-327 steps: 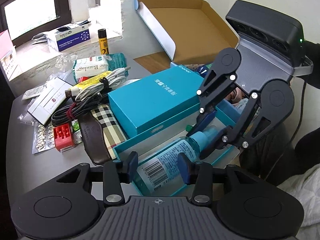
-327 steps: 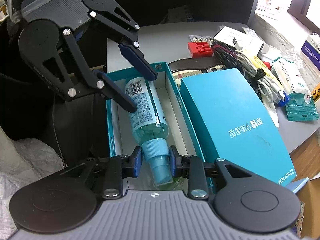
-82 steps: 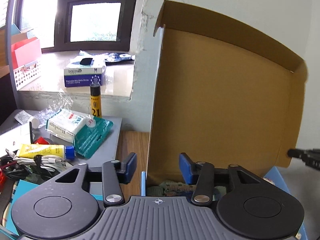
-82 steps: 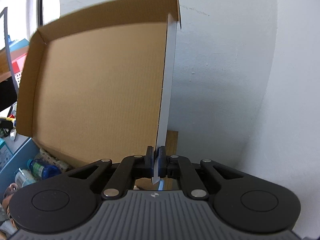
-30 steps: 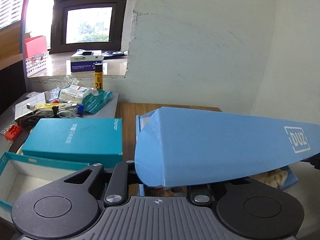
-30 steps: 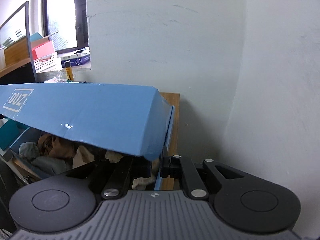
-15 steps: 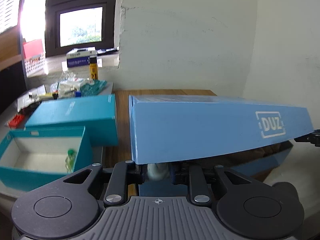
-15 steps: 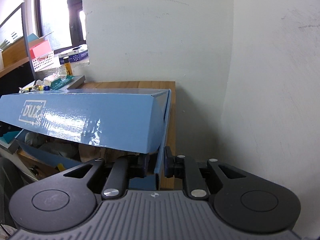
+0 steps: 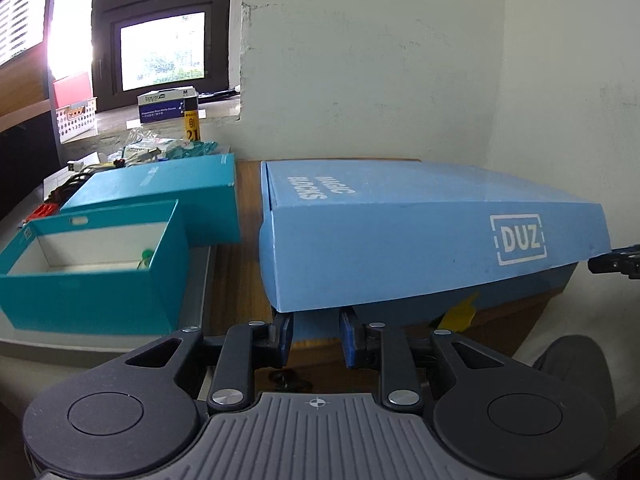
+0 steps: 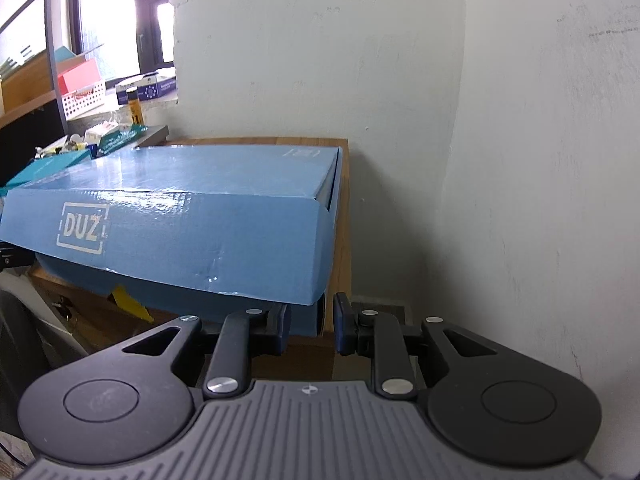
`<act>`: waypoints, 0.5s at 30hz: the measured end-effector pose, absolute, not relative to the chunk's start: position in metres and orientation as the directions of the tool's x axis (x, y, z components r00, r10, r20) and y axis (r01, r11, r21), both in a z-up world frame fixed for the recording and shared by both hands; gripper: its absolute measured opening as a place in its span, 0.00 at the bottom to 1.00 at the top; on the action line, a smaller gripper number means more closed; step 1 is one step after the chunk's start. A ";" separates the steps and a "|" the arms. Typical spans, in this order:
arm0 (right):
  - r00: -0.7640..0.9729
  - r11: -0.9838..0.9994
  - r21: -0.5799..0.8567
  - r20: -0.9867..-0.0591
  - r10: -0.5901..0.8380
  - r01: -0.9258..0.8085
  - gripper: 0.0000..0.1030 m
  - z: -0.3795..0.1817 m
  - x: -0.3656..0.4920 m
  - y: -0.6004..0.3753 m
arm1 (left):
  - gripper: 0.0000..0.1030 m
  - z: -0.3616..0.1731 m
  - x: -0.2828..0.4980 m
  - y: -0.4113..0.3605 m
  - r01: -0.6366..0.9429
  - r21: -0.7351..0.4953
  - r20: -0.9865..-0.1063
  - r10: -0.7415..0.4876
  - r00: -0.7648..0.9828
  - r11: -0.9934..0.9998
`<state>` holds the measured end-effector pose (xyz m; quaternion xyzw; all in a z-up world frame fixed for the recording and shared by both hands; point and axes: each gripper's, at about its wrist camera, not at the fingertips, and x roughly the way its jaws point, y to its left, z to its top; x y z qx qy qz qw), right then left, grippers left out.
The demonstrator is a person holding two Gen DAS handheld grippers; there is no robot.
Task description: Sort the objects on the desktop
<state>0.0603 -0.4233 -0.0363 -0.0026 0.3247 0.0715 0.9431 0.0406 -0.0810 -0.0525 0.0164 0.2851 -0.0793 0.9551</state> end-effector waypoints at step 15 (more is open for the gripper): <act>0.740 0.987 0.033 -0.658 0.141 -0.159 0.55 -0.052 0.041 -0.405 | 0.54 -0.054 0.021 -0.068 0.164 -0.033 -0.542 -0.155 0.826 0.986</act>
